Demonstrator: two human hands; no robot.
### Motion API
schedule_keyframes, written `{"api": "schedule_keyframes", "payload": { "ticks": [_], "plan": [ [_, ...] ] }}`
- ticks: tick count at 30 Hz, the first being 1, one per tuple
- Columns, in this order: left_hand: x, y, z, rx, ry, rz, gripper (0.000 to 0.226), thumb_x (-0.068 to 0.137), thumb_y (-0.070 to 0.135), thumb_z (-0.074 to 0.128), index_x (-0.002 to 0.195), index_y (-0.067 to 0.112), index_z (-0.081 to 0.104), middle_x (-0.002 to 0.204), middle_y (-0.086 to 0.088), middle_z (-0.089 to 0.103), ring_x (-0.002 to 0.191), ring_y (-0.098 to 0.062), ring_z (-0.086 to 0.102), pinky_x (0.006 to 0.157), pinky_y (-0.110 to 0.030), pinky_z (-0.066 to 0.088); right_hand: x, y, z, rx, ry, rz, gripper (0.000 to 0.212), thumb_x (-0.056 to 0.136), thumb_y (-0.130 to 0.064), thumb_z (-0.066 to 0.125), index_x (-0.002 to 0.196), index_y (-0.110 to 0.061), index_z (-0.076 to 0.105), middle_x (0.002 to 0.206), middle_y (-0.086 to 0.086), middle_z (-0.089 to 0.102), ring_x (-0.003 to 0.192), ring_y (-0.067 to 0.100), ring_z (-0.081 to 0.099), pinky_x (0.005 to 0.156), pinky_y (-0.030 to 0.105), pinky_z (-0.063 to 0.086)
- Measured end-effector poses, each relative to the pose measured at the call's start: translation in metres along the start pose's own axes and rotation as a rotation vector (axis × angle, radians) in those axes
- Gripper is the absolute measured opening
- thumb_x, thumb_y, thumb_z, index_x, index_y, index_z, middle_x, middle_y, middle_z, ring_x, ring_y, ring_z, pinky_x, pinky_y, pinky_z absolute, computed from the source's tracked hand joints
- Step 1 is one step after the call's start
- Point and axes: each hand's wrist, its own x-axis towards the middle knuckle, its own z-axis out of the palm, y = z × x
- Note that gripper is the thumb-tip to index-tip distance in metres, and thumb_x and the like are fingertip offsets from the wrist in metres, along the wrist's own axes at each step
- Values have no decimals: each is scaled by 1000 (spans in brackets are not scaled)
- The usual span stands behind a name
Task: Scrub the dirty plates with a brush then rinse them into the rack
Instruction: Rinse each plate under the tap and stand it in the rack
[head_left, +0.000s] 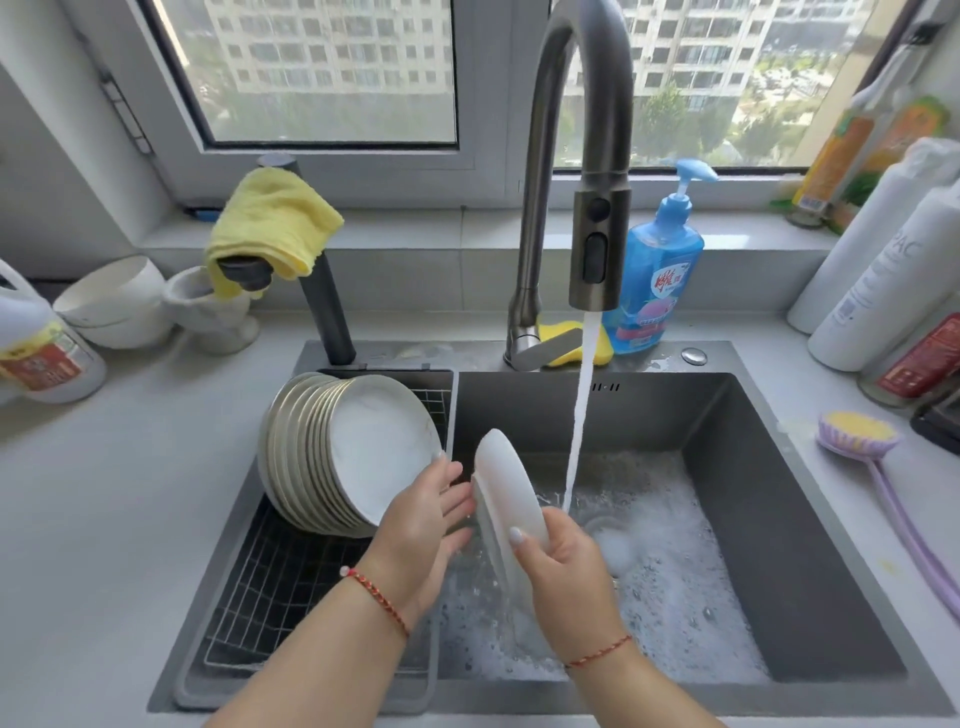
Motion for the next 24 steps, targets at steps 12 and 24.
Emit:
{"api": "schedule_keyframes", "payload": {
  "ticks": [12, 24],
  "plan": [
    [-5, 31, -63, 5, 240, 384, 35, 106, 35, 35, 127, 20, 57, 132, -3, 60, 123, -16, 55, 102, -33, 43, 10, -88, 50, 286, 59, -294, 11, 93, -12, 58, 84, -18, 62, 66, -13, 61, 60, -2, 54, 53, 15, 44],
    [5, 44, -102, 10, 159, 378, 54, 105, 43, 22, 150, 17, 36, 146, 6, 48, 125, -1, 44, 103, -27, 30, 58, -44, 153, -34, 45, -163, 24, 96, -22, 53, 73, -14, 49, 57, 0, 42, 53, 13, 39, 55, 30, 38]
  ]
}}
